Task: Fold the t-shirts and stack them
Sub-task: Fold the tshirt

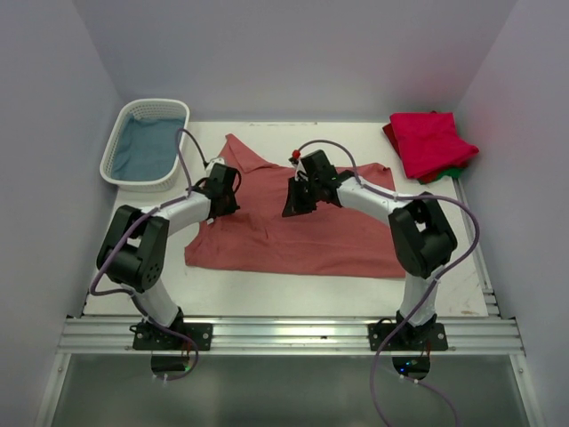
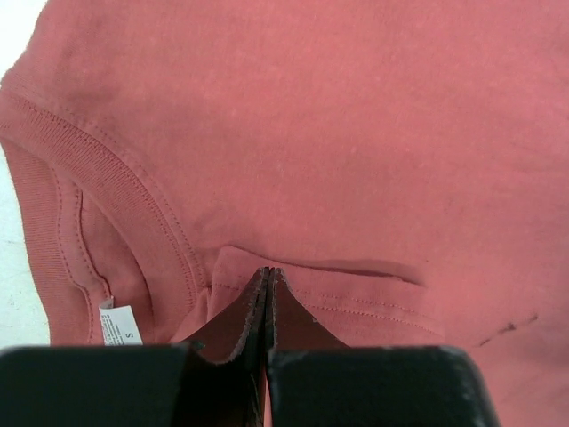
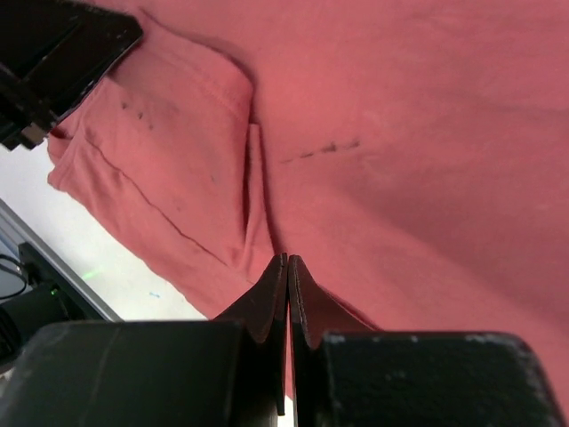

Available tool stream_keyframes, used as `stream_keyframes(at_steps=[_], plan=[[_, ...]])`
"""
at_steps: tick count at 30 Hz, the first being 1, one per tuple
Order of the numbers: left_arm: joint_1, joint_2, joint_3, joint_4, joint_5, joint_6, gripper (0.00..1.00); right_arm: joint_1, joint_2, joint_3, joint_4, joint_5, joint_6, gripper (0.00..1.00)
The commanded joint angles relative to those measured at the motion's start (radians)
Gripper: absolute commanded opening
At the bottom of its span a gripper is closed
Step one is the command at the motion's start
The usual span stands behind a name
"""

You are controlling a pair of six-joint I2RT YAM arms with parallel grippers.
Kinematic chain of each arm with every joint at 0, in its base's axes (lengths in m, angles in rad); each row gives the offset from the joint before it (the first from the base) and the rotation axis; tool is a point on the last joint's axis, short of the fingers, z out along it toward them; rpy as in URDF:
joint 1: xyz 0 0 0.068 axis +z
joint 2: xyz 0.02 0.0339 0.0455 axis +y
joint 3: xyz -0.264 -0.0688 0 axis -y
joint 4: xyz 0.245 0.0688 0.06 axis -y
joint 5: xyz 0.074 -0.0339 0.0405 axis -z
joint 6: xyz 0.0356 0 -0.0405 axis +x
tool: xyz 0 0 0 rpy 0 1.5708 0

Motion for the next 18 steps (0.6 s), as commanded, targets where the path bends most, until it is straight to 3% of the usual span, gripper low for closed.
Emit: stream_keyframes(at_steps=[1, 12, 18], plan=[[0.0, -0.015, 0.033, 0.055, 0.005, 0.018, 0.0, 0.017, -0.003, 0.044, 0.019, -0.031, -0.024, 0.0], [-0.031, -0.254, -0.133, -0.027, 0.06, -0.02, 0.0, 0.017, 0.096, 0.114, 0.026, -0.063, -0.002, 0.0], [-0.034, -0.267, -0.226, 0.004, 0.041, -0.029, 0.0, 0.033, 0.146, 0.159, 0.025, -0.071, 0.01, 0.0]])
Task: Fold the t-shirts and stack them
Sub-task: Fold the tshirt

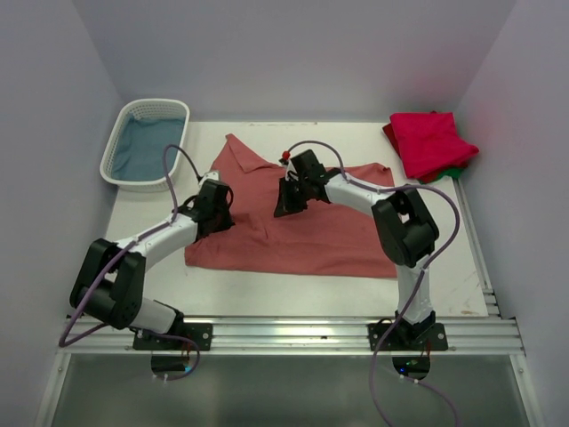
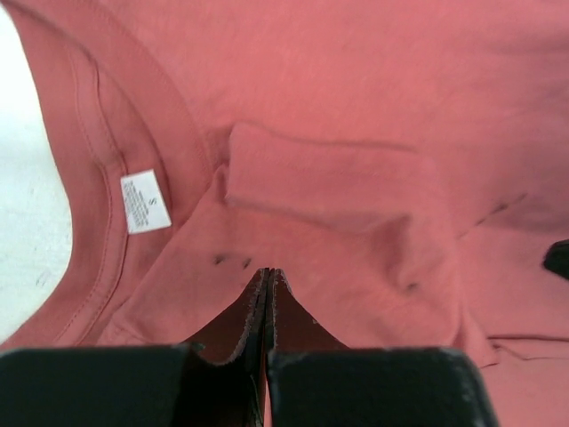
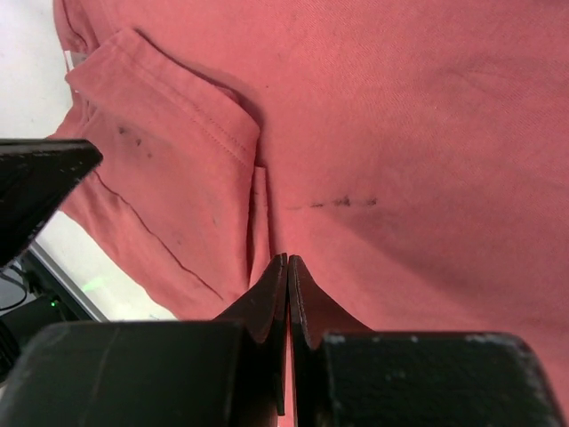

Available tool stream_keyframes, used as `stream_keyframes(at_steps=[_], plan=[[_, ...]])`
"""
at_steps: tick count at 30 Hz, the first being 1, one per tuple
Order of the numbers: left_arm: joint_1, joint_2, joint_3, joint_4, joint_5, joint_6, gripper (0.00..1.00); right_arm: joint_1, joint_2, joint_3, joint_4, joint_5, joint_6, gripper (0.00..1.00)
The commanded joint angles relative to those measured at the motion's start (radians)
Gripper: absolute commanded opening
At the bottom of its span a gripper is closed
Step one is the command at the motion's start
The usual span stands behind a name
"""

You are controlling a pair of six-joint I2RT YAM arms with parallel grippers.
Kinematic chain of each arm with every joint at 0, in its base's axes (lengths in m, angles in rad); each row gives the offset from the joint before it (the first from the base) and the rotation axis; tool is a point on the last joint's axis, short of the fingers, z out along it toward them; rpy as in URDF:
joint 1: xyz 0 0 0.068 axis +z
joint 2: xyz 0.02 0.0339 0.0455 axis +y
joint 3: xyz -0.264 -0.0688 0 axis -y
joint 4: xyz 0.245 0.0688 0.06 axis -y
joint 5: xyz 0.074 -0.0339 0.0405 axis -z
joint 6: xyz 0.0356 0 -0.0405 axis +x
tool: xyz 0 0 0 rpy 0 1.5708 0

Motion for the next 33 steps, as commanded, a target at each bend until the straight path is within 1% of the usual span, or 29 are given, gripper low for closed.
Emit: stream_keyframes(at_steps=[1, 4, 5, 8, 10, 13, 14, 16, 18, 23, 29, 33], plan=[[-0.001, 0.009, -0.037, 0.024, -0.011, -0.019, 0.0, 0.01, 0.014, 0.049, 0.021, -0.027, 0.013, 0.0], [-0.001, -0.005, -0.038, 0.022, -0.005, -0.021, 0.0, 0.019, 0.009, 0.043, 0.01, -0.015, 0.007, 0.0], [-0.004, -0.025, -0.038, 0.027, -0.004, -0.021, 0.0, 0.019, 0.001, 0.039, 0.009, -0.012, 0.001, 0.0], [-0.01, -0.151, -0.014, 0.045, -0.019, -0.016, 0.0, 0.021, -0.017, 0.022, 0.004, -0.001, -0.007, 0.0], [-0.01, -0.163, 0.012, 0.053, -0.059, -0.002, 0.0, 0.023, -0.022, 0.014, 0.002, 0.002, -0.01, 0.0], [-0.01, -0.099, 0.124, 0.021, -0.096, 0.016, 0.0, 0.023, -0.026, 0.008, 0.001, 0.0, -0.009, 0.0], [-0.01, -0.056, 0.14, 0.018, -0.093, 0.015, 0.0, 0.023, -0.026, 0.006, 0.004, 0.0, -0.007, 0.0], [-0.01, -0.019, 0.166, 0.027, -0.079, 0.012, 0.0, 0.024, -0.028, 0.002, 0.004, -0.001, -0.007, 0.0], [-0.01, 0.024, 0.167, 0.061, -0.074, 0.008, 0.0, 0.024, -0.032, -0.003, 0.005, 0.0, -0.009, 0.0], [-0.008, 0.113, 0.178, 0.076, -0.073, 0.012, 0.0, 0.024, -0.043, -0.017, 0.005, 0.005, -0.015, 0.0], [-0.008, 0.17, 0.144, 0.111, -0.07, 0.012, 0.0, 0.024, -0.051, -0.035, 0.013, 0.005, -0.013, 0.0], [-0.007, 0.16, 0.115, 0.12, -0.048, 0.007, 0.0, 0.024, -0.052, -0.047, 0.012, 0.007, -0.016, 0.0]])
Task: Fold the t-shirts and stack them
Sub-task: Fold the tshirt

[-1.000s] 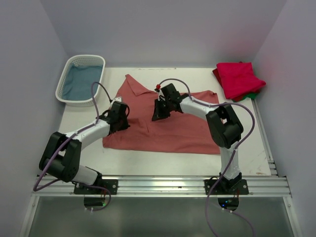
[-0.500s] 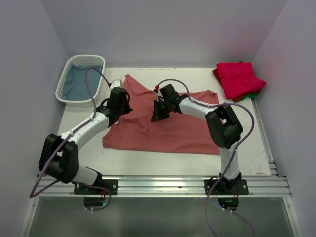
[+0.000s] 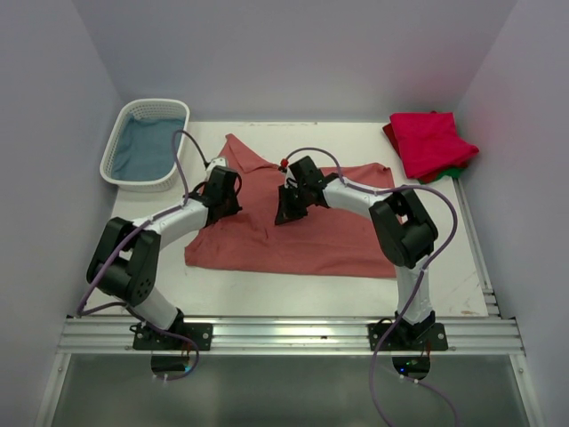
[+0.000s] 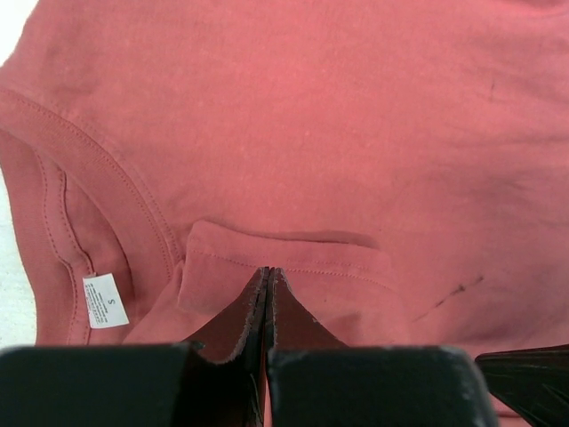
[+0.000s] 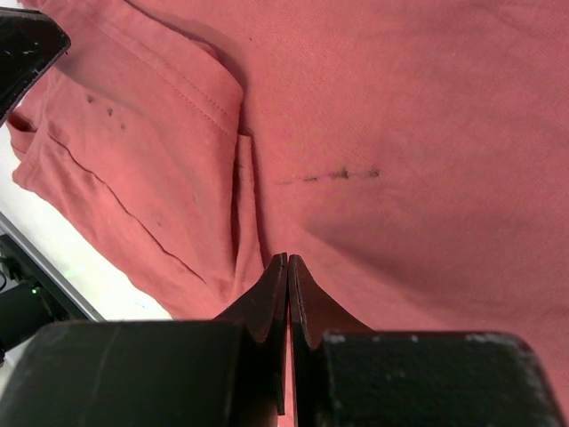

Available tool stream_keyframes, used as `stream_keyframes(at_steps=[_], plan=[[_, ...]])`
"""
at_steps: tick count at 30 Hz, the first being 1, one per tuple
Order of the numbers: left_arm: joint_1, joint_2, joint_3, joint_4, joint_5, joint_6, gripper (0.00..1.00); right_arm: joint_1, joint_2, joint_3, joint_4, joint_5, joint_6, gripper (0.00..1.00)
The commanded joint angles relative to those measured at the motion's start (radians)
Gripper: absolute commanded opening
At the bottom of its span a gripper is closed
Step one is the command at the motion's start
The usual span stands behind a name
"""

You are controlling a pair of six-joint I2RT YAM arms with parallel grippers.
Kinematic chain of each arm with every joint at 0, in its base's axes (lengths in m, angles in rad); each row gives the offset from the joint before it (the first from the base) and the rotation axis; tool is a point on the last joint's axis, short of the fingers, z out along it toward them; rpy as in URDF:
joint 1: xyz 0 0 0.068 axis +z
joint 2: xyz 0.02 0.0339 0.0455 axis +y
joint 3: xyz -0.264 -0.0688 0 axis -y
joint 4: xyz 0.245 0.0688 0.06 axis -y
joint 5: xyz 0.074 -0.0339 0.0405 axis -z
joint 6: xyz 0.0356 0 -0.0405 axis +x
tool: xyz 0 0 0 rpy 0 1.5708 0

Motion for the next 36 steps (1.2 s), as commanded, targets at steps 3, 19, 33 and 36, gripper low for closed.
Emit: stream_keyframes(at_steps=[3, 19, 33, 36], plan=[[0.0, -0.046, -0.053, 0.056, 0.01, 0.003, 0.0, 0.004, -0.062, -0.01, 0.015, 0.007, -0.011, 0.0], [-0.003, -0.148, -0.295, 0.098, 0.031, -0.032, 0.0, 0.007, -0.054, -0.019, 0.062, -0.042, 0.018, 0.0], [-0.003, -0.171, -0.37, 0.117, 0.028, -0.04, 0.0, 0.039, 0.081, 0.096, 0.129, -0.162, 0.048, 0.38], [-0.005, -0.172, -0.372, 0.117, 0.028, -0.04, 0.0, 0.061, 0.12, 0.128, 0.119, -0.16, 0.048, 0.38]])
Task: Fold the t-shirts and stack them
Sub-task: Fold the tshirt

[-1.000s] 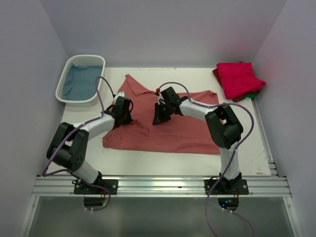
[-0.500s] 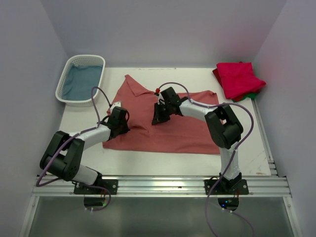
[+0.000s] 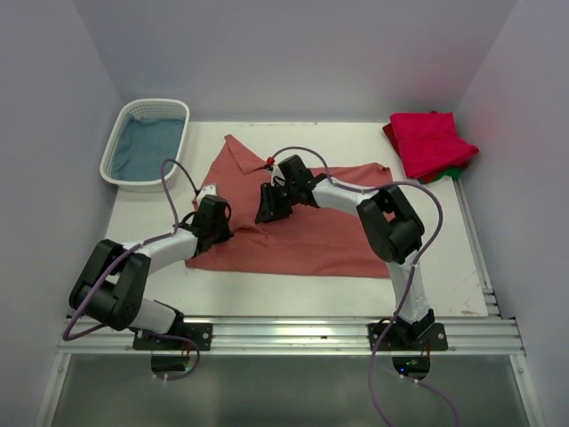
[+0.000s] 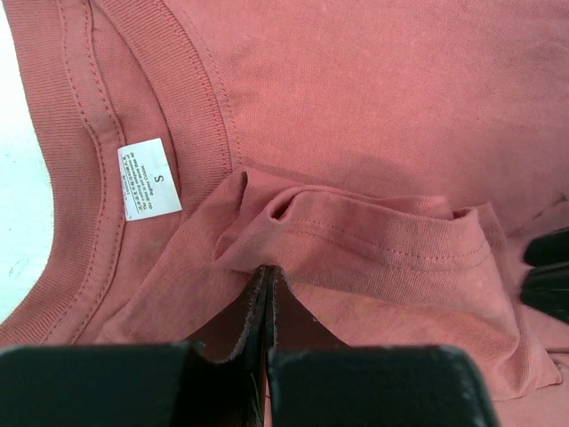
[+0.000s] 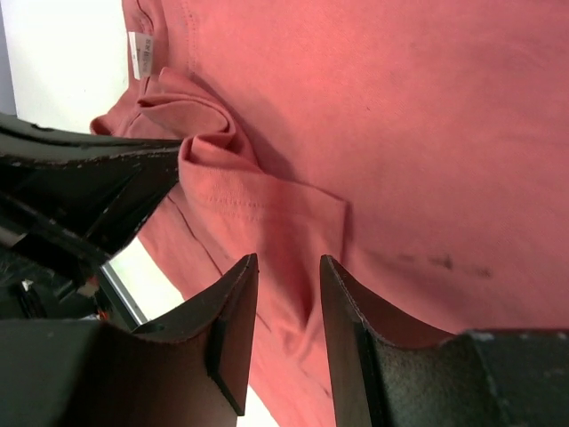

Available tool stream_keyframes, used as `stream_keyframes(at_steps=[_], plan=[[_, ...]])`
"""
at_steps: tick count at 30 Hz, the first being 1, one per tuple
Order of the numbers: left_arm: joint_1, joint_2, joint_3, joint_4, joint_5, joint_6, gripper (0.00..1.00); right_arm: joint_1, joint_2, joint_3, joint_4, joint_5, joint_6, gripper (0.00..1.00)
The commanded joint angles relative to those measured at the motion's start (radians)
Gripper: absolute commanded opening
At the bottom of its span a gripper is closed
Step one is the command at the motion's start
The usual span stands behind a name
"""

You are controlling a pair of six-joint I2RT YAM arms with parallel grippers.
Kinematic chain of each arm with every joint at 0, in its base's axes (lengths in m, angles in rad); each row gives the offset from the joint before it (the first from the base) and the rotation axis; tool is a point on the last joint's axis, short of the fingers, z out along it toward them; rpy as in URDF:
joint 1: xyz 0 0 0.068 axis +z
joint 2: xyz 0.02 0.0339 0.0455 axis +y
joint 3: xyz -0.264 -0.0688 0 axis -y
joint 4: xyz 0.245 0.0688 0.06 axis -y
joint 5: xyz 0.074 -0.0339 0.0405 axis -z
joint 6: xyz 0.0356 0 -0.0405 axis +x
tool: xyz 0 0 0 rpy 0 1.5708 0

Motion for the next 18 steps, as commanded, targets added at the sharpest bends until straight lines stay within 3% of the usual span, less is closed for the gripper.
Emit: stream_keyframes(at_steps=[1, 8, 12, 18], plan=[[-0.003, -0.007, -0.03, -0.028, -0.004, -0.012, 0.0, 0.029, 0.05, 0.06, 0.013, -0.031, 0.013, 0.38], [-0.003, -0.03, -0.029, -0.041, -0.007, -0.012, 0.0, 0.062, 0.115, 0.127, -0.022, -0.01, 0.009, 0.31], [-0.003, -0.044, -0.03, -0.047, -0.008, -0.012, 0.0, 0.068, 0.128, 0.135, -0.031, -0.002, 0.004, 0.01], [-0.003, -0.05, -0.04, -0.047, -0.008, -0.01, 0.0, 0.078, 0.073, 0.114, -0.063, 0.041, -0.027, 0.0]])
